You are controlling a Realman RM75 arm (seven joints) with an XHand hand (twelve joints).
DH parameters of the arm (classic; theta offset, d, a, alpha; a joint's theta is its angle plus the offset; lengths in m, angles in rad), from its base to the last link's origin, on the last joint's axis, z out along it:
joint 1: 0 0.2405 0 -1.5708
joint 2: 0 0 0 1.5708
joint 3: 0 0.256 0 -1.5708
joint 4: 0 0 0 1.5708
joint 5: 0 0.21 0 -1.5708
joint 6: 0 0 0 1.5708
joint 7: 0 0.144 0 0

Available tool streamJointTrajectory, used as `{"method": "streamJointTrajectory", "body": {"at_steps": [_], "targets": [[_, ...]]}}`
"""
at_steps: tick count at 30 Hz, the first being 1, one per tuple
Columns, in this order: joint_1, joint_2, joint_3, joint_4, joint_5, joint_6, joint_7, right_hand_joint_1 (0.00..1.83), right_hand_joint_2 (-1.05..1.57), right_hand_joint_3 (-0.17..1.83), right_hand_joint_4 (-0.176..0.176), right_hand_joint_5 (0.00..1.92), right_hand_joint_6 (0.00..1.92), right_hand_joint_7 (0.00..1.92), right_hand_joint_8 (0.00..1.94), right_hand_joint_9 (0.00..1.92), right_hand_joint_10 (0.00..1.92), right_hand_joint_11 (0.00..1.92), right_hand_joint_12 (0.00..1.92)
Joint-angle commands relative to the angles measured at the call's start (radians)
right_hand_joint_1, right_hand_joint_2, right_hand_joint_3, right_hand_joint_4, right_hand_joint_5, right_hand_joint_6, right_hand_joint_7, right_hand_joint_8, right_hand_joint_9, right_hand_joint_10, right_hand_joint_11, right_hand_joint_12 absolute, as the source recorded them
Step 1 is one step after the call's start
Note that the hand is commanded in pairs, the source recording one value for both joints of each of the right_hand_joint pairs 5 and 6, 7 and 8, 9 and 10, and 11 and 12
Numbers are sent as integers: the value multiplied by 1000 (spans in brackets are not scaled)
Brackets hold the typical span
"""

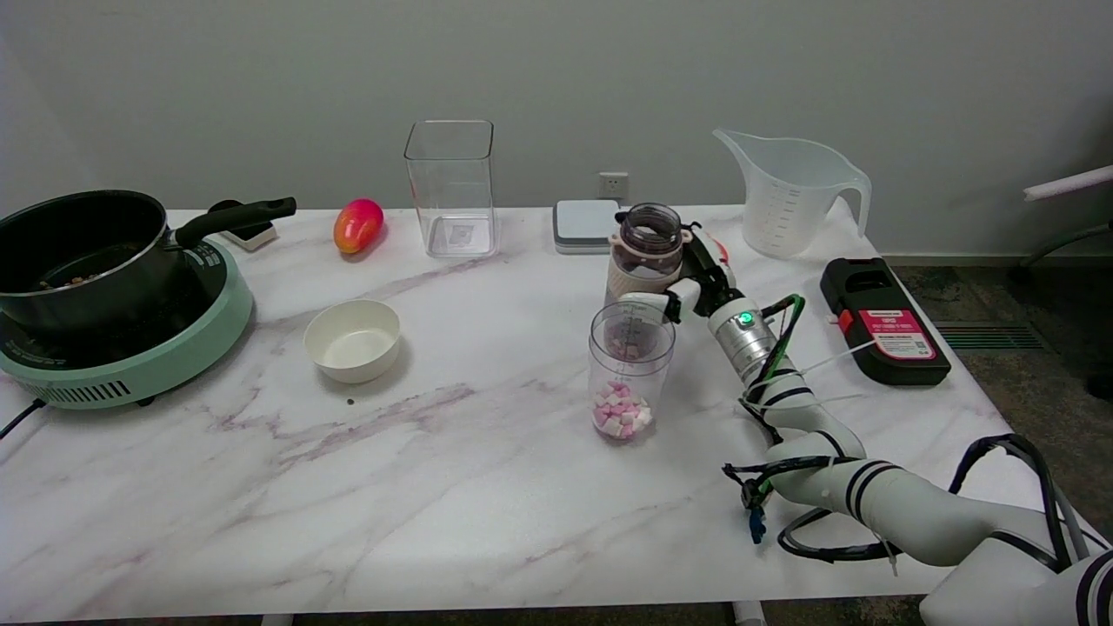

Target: Place the bottle onto the table.

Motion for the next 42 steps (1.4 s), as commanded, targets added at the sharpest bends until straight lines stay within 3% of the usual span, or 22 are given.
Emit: {"method": "streamJointTrajectory", "body": {"at_steps": [1,11,19,26,33,36,42], "targets": [[-30,26,3,25,21,26,2,1262,-584,1063,0,443,443,946,946,887,887,638,638],[-33,56,11,43,19,28,-7,1265,-736,1119,0,370,370,810,810,614,614,568,568],[-73,187,59,117,-3,25,-75,1280,-877,1216,0,310,310,501,501,529,529,585,585],[-199,225,320,212,21,12,-263,1293,-813,1175,0,539,539,545,545,493,493,513,513],[-318,220,628,297,21,35,-308,1297,-761,1137,0,458,458,548,548,474,474,495,495],[-348,217,690,314,42,67,-367,1295,-695,1135,0,457,457,553,553,473,473,498,498],[-380,225,703,309,228,131,-451,1286,-557,1142,0,493,493,565,565,472,472,497,497]]}}
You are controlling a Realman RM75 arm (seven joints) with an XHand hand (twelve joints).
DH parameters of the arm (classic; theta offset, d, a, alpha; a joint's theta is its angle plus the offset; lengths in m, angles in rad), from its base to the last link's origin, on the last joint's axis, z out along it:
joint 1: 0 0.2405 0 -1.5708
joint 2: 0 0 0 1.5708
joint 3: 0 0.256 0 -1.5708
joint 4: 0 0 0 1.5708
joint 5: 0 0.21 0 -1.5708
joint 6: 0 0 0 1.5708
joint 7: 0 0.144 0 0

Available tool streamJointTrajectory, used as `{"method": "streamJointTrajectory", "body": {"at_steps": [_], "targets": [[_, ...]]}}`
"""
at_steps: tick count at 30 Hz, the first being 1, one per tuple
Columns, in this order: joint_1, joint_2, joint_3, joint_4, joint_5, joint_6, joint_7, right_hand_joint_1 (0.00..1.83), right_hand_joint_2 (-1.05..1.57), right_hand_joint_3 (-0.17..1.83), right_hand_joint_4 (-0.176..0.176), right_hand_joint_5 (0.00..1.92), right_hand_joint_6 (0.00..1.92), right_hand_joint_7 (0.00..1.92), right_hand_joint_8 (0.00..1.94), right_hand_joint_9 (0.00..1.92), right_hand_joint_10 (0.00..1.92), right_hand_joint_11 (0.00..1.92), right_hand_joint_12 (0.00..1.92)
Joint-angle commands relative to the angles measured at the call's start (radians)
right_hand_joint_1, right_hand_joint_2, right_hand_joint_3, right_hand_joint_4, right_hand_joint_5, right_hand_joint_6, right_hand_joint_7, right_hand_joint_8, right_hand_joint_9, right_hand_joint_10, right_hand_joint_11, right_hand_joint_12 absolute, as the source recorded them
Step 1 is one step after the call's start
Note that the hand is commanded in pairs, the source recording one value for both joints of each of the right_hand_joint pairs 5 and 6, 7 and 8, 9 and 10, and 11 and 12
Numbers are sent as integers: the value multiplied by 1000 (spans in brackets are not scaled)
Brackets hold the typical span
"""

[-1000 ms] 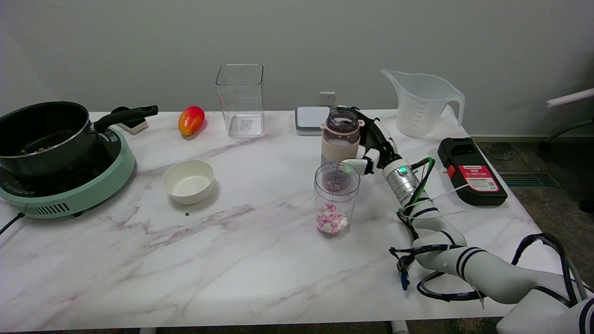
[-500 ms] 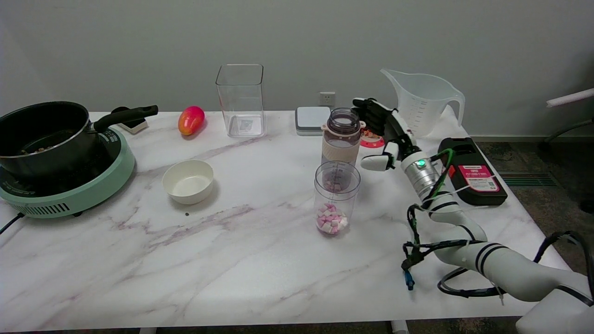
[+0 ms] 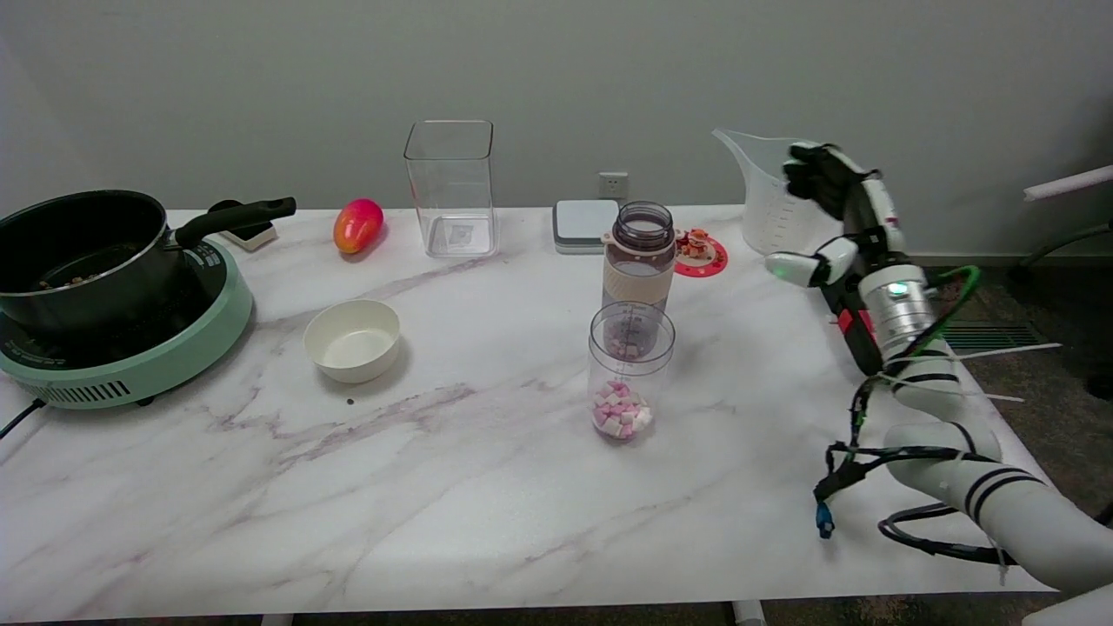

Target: Place the bottle onto the table.

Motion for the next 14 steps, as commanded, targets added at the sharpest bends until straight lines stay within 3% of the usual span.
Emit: {"method": "streamJointTrajectory", "body": {"at_steps": [1,6,8,9,14], "targets": [[-192,46,344,117,232,106,-249,1286,-549,1150,0,495,495,567,567,472,472,497,497],[-206,80,328,104,285,115,-240,1285,-536,1158,0,490,490,559,559,467,467,492,492],[-213,101,261,172,277,174,-163,1283,-532,1165,0,496,496,558,558,467,467,492,492],[-207,96,309,76,289,115,-238,1281,-528,1174,0,501,501,556,556,465,465,490,490],[-198,98,296,45,355,106,-239,1274,-511,1186,0,516,516,551,551,467,467,494,494]]}}
